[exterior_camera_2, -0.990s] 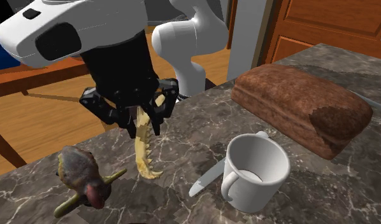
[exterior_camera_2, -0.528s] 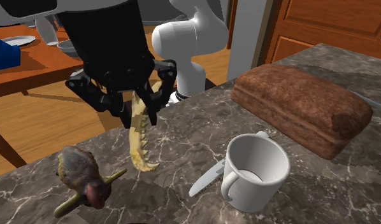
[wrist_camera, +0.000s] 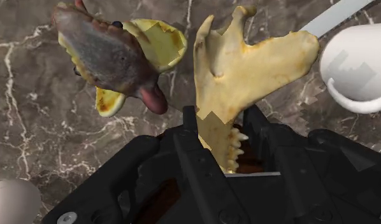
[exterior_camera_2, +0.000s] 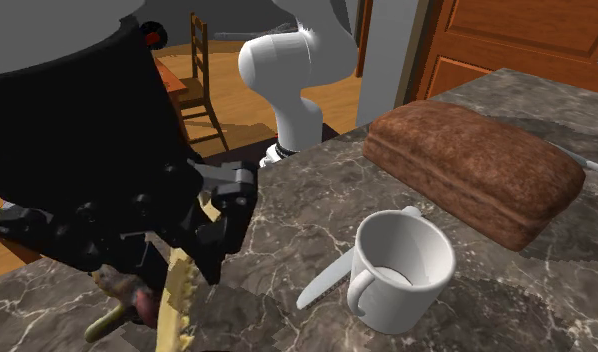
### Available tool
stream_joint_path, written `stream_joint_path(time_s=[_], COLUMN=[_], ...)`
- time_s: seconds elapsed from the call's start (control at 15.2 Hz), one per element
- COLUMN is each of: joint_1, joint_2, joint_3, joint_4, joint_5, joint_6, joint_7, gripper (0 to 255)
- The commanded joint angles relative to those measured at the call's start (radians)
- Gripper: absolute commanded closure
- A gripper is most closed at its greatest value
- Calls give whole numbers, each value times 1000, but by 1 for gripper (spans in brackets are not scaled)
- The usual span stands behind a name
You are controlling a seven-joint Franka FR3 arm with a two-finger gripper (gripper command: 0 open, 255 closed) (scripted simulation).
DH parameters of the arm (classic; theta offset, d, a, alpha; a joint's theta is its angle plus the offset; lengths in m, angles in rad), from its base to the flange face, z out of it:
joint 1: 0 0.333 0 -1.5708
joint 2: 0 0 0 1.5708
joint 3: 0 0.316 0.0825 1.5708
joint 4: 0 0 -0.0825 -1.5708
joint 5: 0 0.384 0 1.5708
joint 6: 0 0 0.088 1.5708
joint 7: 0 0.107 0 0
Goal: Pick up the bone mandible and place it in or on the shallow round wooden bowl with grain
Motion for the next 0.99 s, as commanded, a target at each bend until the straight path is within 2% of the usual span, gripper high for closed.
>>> stream_joint_path(time_s=[0.0,0.2,0.46,0.92], joint_1=[3,-10,-56,-53], joint_2=[100,243,420,429], joint_3=[-17,-31,-28,-22], joint_4=[102,254,465,383], joint_5=[49,124,213,221], joint_6=[-16,-48,-111,-21], joint_7=[-35,-81,-123,-132], gripper=[255,255,255,255])
